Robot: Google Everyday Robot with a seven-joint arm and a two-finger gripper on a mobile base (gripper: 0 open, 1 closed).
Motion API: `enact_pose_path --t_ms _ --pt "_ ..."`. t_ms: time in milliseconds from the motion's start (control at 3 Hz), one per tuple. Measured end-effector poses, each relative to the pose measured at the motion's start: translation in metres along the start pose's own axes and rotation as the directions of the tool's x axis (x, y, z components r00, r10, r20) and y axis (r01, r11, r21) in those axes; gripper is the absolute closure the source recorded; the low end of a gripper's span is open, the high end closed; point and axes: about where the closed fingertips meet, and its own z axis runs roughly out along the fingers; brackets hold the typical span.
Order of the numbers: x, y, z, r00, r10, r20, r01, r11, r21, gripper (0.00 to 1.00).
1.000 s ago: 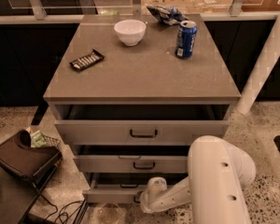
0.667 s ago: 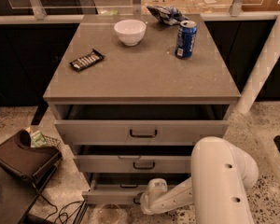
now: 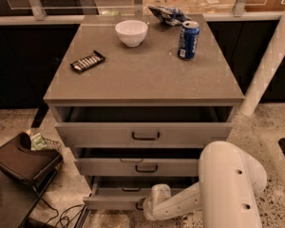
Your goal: Open bottom drawer
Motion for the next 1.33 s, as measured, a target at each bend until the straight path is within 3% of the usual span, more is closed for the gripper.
enact_pose_path --t_ms 1333 --pt "-0.003 0.016 -0.016 0.999 0.018 -0.03 -0.017 0.9988 0.045 1.0"
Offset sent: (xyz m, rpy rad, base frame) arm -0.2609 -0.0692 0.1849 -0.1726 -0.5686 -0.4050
